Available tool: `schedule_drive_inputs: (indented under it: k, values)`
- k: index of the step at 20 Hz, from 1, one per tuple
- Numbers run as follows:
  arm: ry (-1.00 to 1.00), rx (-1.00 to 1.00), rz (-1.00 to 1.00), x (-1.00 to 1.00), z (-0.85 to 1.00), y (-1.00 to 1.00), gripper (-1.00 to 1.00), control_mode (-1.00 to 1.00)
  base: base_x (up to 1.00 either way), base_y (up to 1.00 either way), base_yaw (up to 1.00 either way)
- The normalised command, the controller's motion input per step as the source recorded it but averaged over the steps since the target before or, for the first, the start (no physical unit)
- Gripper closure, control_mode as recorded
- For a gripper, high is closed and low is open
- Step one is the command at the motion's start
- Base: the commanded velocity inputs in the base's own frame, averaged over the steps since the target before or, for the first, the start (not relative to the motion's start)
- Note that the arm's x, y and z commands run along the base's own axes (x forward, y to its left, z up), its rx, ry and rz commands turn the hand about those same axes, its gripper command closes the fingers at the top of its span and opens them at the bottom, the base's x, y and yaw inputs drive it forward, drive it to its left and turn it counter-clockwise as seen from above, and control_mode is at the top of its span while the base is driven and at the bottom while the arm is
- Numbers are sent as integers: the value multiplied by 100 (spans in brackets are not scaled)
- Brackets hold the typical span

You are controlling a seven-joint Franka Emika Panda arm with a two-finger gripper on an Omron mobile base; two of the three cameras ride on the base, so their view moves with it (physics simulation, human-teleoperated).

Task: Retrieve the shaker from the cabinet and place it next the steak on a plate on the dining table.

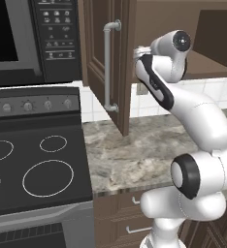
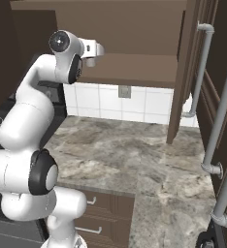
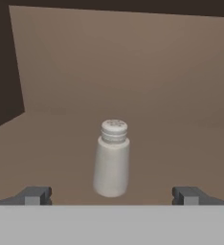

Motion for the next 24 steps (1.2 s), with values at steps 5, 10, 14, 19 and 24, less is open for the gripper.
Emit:
schedule_drive_inputs:
  k: [5, 10, 14, 19, 24]
  values:
    - [0, 0, 0, 23, -7, 0, -100, -100, 0, 0, 0]
    - [0, 0, 0, 19, -1, 0, -100, -100, 0, 0, 0]
    - [0, 0, 0, 16, 0, 0, -100, -100, 0, 0, 0]
    - [0, 0, 0, 16, 0, 0, -100, -100, 0, 0, 0]
    - [0, 0, 0, 20, 0, 0, -100, -100, 0, 0, 0]
